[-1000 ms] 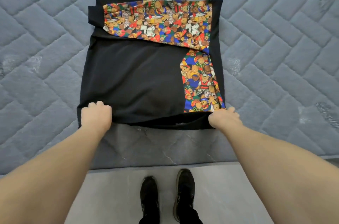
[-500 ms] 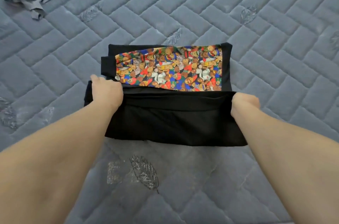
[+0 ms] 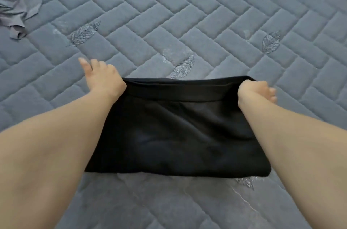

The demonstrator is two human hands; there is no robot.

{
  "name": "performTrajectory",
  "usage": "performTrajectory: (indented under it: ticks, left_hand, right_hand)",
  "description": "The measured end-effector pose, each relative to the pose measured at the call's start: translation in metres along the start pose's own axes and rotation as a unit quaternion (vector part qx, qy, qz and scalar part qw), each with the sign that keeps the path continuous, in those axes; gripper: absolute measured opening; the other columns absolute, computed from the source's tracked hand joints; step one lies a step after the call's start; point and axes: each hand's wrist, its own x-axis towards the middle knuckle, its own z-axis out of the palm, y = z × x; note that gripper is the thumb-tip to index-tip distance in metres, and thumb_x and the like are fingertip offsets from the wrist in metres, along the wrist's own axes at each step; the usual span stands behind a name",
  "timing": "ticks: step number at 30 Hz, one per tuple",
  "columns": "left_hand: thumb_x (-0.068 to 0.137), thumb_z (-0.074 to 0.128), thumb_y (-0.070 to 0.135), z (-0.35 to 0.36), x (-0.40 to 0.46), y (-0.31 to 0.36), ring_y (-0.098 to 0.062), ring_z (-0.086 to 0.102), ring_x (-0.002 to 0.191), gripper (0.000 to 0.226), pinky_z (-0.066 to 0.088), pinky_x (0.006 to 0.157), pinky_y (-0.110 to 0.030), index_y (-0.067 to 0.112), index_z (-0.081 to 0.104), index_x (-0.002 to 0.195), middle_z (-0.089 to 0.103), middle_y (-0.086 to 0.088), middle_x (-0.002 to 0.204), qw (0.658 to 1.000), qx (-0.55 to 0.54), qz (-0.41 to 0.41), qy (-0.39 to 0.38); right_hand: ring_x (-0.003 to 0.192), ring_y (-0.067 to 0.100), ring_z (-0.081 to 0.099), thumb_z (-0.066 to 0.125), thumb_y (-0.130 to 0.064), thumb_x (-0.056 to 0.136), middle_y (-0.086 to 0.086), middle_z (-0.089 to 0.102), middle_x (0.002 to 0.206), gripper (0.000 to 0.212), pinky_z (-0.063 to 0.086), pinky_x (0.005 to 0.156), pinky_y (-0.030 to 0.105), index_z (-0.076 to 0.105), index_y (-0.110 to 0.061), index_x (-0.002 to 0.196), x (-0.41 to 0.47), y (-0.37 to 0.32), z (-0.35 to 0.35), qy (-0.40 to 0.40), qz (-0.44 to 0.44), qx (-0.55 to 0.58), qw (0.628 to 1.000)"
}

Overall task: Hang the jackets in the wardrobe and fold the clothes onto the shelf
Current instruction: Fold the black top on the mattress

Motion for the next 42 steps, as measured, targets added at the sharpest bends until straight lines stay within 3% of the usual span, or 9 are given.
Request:
performTrajectory:
  ticks: [2,4,6,14,30,35,39,41,42]
  left_hand:
    - [0.083,0.035,0.017,0.020,0.006,0.014,-0.037,0.031,0.128,0.039,0.002,0.115,-0.066,0.009,0.053,0.117,0.047,-0.016,0.126,0.998,-0.067,-0.010,0.009]
    - [0.092,0.028,0.026,0.043,0.008,0.031,-0.036,0.024,0.137,0.038,-0.002,0.111,-0.073,0.013,0.046,0.123,0.037,-0.013,0.139,0.989,-0.147,-0.007,-0.004]
    - [0.098,0.021,0.038,0.066,0.010,0.046,-0.032,0.014,0.145,0.047,-0.007,0.109,-0.073,0.016,0.043,0.133,0.031,-0.009,0.151,0.981,-0.194,-0.021,-0.017]
    - [0.095,0.034,0.041,0.117,0.024,0.068,-0.031,0.030,0.137,0.041,0.006,0.116,-0.064,0.015,0.052,0.121,0.046,-0.009,0.137,0.964,-0.223,-0.070,0.128]
    - [0.090,0.038,0.042,0.124,0.028,0.070,-0.033,0.033,0.133,0.041,0.012,0.116,-0.062,0.016,0.050,0.120,0.045,-0.011,0.136,0.960,-0.233,-0.069,0.138]
    - [0.088,0.033,0.054,0.109,0.027,0.061,-0.032,0.023,0.139,0.057,0.005,0.117,-0.062,0.015,0.048,0.127,0.036,-0.010,0.144,0.962,-0.265,-0.025,0.062]
    - [0.083,0.049,0.058,0.100,0.008,0.020,-0.027,0.009,0.146,0.077,0.004,0.120,-0.051,0.024,0.026,0.149,0.016,-0.006,0.157,0.918,-0.395,0.017,0.036]
    - [0.078,0.061,0.054,0.108,-0.023,-0.012,-0.028,0.025,0.140,0.088,0.022,0.116,-0.044,0.023,0.023,0.150,0.025,-0.008,0.154,0.871,-0.485,-0.083,-0.002]
    - [0.076,0.068,0.051,0.115,-0.041,-0.031,-0.027,0.041,0.131,0.087,0.034,0.109,-0.041,0.022,0.028,0.148,0.038,-0.008,0.149,0.818,-0.551,-0.154,-0.059]
  right_hand:
    - [0.139,0.031,0.027,0.045,-0.036,0.093,0.009,0.031,0.152,0.049,0.019,0.113,0.049,0.050,-0.018,0.137,-0.013,0.005,0.029,0.075,-0.172,-0.071,0.980]
    - [0.145,0.029,0.019,0.043,-0.042,0.096,0.010,0.026,0.157,0.054,0.009,0.117,0.051,0.041,-0.018,0.144,-0.027,0.017,0.063,0.037,-0.380,-0.137,0.914]
    - [0.149,0.025,0.014,0.033,-0.046,0.099,0.007,0.024,0.159,0.056,0.003,0.119,0.050,0.034,-0.021,0.150,-0.027,0.029,0.094,-0.008,-0.483,-0.210,0.850]
    - [0.144,0.028,0.030,0.040,-0.040,0.091,0.008,0.042,0.150,0.050,0.011,0.118,0.051,0.049,-0.020,0.137,-0.009,0.045,0.148,0.076,-0.521,-0.132,0.840]
    - [0.143,0.028,0.031,0.038,-0.039,0.093,0.007,0.043,0.150,0.051,0.011,0.118,0.051,0.048,-0.020,0.140,-0.008,0.046,0.152,0.092,-0.533,-0.139,0.830]
    - [0.141,0.028,0.034,0.038,-0.036,0.096,0.005,0.048,0.146,0.046,0.011,0.117,0.051,0.052,-0.019,0.136,-0.012,0.044,0.145,0.085,-0.535,-0.127,0.831]
    - [0.132,0.028,0.044,0.032,-0.028,0.089,0.009,0.055,0.134,0.049,0.013,0.117,0.053,0.059,-0.013,0.127,-0.023,0.024,0.131,0.040,-0.539,-0.134,0.831]
    - [0.120,0.031,0.051,0.028,-0.034,0.085,0.011,0.058,0.124,0.055,0.026,0.111,0.050,0.064,-0.014,0.121,-0.046,-0.002,0.130,-0.029,-0.551,-0.119,0.825]
    - [0.116,0.034,0.052,0.029,-0.041,0.087,0.012,0.059,0.121,0.056,0.032,0.106,0.048,0.064,-0.014,0.122,-0.065,-0.018,0.132,-0.071,-0.569,-0.118,0.811]
